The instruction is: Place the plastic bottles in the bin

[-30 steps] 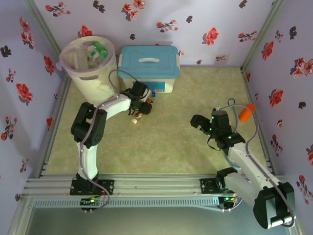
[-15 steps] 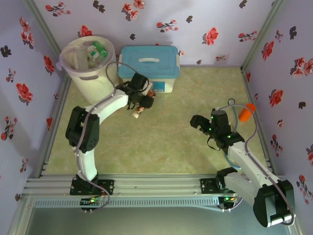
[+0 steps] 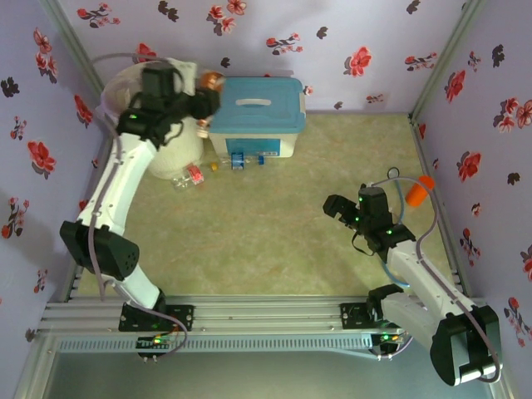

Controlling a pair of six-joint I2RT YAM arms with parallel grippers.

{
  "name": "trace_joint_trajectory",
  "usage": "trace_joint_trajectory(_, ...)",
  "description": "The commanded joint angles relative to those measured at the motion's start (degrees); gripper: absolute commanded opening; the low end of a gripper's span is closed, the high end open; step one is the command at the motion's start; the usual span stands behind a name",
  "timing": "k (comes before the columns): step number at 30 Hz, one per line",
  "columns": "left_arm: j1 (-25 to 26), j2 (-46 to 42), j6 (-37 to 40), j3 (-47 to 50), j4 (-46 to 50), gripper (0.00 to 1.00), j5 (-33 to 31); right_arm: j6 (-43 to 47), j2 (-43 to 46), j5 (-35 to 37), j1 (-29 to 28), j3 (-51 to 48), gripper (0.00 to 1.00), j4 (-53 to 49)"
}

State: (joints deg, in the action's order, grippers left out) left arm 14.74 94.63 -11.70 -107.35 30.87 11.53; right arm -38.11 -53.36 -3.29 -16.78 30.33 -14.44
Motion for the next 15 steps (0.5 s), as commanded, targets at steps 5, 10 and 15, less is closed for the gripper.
trace_joint_trajectory(5,-14.5,5.4,-16.0,-14.2,1.0,0.13,7.2,0.1,0.5,1.6,-0.2,0.0,0.99,1.0)
trace_joint_trajectory(10,-19.4,12.8,-18.9,-25.4,8.5,0.1,2.9,0.1,1.1,1.9,-0.2,-0.4,0.99,0.9)
trace_joint_trajectory(15,-21.1,18.4,-20.2,-31.5,13.6,0.09,0.7,0.3,1.8,2.5,-0.2,-1.1,0.99,0.6)
